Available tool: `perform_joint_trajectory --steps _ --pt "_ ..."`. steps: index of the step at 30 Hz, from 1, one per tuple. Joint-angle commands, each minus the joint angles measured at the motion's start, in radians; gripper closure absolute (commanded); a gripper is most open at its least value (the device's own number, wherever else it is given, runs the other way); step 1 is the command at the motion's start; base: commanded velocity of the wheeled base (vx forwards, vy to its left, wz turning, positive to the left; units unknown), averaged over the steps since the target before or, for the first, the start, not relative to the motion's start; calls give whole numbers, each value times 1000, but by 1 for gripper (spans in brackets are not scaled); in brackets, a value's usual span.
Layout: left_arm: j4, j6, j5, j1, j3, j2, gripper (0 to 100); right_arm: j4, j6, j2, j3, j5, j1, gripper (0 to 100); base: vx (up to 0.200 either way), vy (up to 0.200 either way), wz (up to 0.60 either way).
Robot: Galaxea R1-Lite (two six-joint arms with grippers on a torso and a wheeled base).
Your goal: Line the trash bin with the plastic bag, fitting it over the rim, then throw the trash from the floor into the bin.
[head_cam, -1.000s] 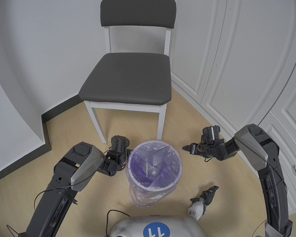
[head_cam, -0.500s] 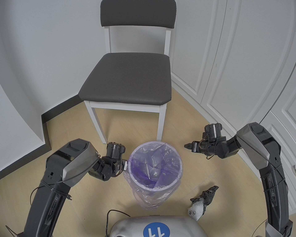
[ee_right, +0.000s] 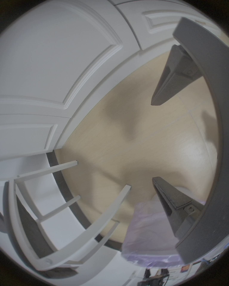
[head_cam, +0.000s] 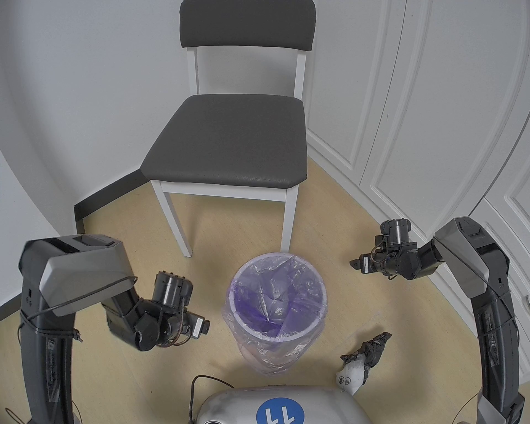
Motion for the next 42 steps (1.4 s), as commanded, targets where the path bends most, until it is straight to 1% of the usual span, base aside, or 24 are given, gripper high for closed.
perform_joint_trajectory --steps 1,2,4,6,8,9,11,13,15,16,17,18,19,20,22,24,25,26,29,34,36,39,41,42 --pt "-224 50 -28 25 299 -167 0 -9 -144 16 14 -117 -57 0 0 0 0" --pt "-266 73 -27 40 334 -176 0 -14 -158 19 8 -133 -70 0 0 0 0" --pt "-335 102 -27 47 377 -202 0 -32 -173 25 -4 -133 -87 0 0 0 0" --pt "-381 102 -27 47 417 -225 0 -52 -178 40 -36 -126 -99 0 0 0 0" --pt "-382 102 -27 47 420 -225 0 -52 -178 43 -39 -126 -99 0 0 0 0" --pt "-438 102 -28 45 458 -233 0 -55 -170 63 -98 -128 -113 0 0 0 0" --pt "-480 106 -27 39 466 -225 0 -55 -155 46 -96 -129 -114 0 0 0 0" --pt "-528 111 -27 33 471 -235 0 -63 -98 7 -87 -129 -111 0 0 0 0" --pt "-556 133 -27 25 461 -242 0 -78 -2 -64 -35 -131 -100 0 0 0 0" --pt "-556 133 -27 25 461 -242 0 -78 -2 -64 -35 -131 -100 0 0 0 0" --pt "-571 159 -27 22 460 -251 0 -92 71 -121 24 -133 -91 0 0 0 0" --pt "-609 194 -27 14 475 -265 0 -134 178 -217 149 -139 -67 0 0 0 0" --pt "-634 202 -27 10 484 -267 0 -171 230 -270 220 -140 -53 0 0 0 0" --pt "-657 203 -27 11 492 -267 0 -217 270 -311 278 -142 -41 0 0 0 0" --pt "-686 205 -30 31 483 -256 0 -278 298 -355 363 -140 -27 0 0 0 0" --pt "-695 205 -39 79 467 -248 0 -302 282 -375 412 -145 -36 0 0 0 0" --pt "-695 205 -39 79 467 -248 0 -302 282 -375 412 -145 -36 0 0 0 0" --pt "-692 203 -53 122 448 -236 0 -302 267 -423 439 -145 -67 0 0 0 0" --pt "-694 203 -105 198 402 -181 0 -284 265 -449 433 -137 -113 0 0 0 0" --pt "-698 200 -185 332 360 -112 0 -281 265 -426 429 -136 -134 0 0 0 0" --pt "-701 199 -220 376 360 -104 0 -276 241 -411 432 -146 -125 0 0 0 0" --pt "-701 195 -290 439 359 -93 0 -221 160 -412 441 -182 -120 0 0 0 0" --pt "-701 195 -295 442 366 -89 0 -134 121 -411 412 -214 -126 0 0 0 0" --pt "-701 195 -295 442 366 -89 0 -134 121 -411 412 -214 -126 0 0 0 0"
